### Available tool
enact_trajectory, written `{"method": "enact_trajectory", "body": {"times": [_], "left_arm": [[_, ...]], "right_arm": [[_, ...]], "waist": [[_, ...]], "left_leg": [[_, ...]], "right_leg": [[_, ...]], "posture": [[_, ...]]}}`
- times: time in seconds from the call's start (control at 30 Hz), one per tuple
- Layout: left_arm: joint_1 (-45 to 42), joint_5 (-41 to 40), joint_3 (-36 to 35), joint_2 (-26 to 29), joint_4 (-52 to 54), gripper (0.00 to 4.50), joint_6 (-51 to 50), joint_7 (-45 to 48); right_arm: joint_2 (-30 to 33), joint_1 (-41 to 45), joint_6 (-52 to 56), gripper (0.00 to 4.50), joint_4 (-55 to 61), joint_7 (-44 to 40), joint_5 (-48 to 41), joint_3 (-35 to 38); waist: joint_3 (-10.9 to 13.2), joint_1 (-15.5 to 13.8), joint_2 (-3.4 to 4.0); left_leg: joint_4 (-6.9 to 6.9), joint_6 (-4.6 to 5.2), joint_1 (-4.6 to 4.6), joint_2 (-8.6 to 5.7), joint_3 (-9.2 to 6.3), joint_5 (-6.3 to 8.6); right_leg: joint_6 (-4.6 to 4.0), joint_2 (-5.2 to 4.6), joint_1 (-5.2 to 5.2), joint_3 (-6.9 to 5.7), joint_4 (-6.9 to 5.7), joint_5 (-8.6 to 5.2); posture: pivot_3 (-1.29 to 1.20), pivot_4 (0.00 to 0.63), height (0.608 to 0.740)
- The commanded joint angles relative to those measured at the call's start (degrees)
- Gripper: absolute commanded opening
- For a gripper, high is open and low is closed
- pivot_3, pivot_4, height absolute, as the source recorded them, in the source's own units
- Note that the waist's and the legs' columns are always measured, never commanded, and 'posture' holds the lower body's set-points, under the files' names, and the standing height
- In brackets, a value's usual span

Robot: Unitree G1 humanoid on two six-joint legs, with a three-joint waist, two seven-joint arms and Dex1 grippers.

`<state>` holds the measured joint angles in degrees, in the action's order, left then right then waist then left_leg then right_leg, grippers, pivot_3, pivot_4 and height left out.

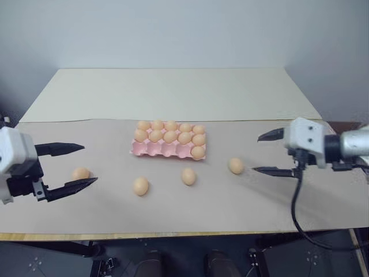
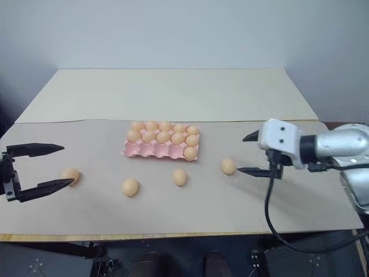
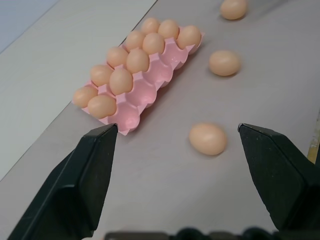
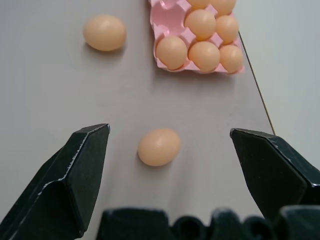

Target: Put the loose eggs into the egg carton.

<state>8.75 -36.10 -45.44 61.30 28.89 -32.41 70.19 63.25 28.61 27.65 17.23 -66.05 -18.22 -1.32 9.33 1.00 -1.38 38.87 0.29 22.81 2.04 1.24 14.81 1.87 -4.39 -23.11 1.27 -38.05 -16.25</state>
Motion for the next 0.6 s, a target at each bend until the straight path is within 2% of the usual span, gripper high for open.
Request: {"method": "enact_trajectory", "body": {"times": [0.03,0.2,0.33,0.53,0.6], "left_arm": [[-1.12,-0.17,1.07,0.85,-0.07,4.19,1.55,0.17],[-1.83,-0.71,2.54,0.63,0.71,4.19,1.21,-0.16],[-1.38,-0.63,2.58,0.38,1.17,4.19,1.28,-0.11],[-0.9,-0.44,2.09,0.66,1.22,4.19,1.04,0.24],[-0.78,-0.19,2.01,0.79,1.01,4.21,1.16,0.38]], "right_arm": [[-2.46,3.78,6.01,4.5,-2.21,2.07,4.3,-6.49],[-9.47,7.53,12.34,4.5,-6.95,8.73,12.13,-14.49],[-13.44,8.06,13.23,4.5,-10.52,12.27,15.25,-16.26],[-14.69,6.65,12.0,4.5,-12.23,12.3,17.09,-16.95],[-15.07,6.46,12.02,4.12,-12.27,12.14,17.0,-16.59]], "waist": [[0.0,-0.1,0.0],[0.0,-0.16,0.0],[0.01,-0.31,0.01],[0.01,-0.29,0.01],[0.01,-0.24,0.01]], "left_leg": [[-0.01,0.0,0.04,0.0,-0.01,0.0],[0.0,0.0,0.16,-0.04,0.02,0.0],[0.0,0.0,0.15,-0.04,0.0,0.0],[0.0,0.0,0.14,-0.05,0.01,0.0],[0.0,0.0,0.13,-0.05,0.01,0.0]], "right_leg": [[0.0,0.0,-0.03,-0.01,0.02,0.0],[0.0,-0.03,-0.12,0.0,0.02,0.0],[0.0,-0.02,-0.12,-0.01,0.0,0.0],[0.0,-0.02,-0.11,-0.01,0.01,0.0],[0.0,-0.02,-0.11,-0.01,0.0,0.0]], "posture": [[0.0,0.15,0.74],[0.0,0.15,0.74],[0.0,0.15,0.74],[0.0,0.15,0.74],[0.0,0.15,0.74]]}}
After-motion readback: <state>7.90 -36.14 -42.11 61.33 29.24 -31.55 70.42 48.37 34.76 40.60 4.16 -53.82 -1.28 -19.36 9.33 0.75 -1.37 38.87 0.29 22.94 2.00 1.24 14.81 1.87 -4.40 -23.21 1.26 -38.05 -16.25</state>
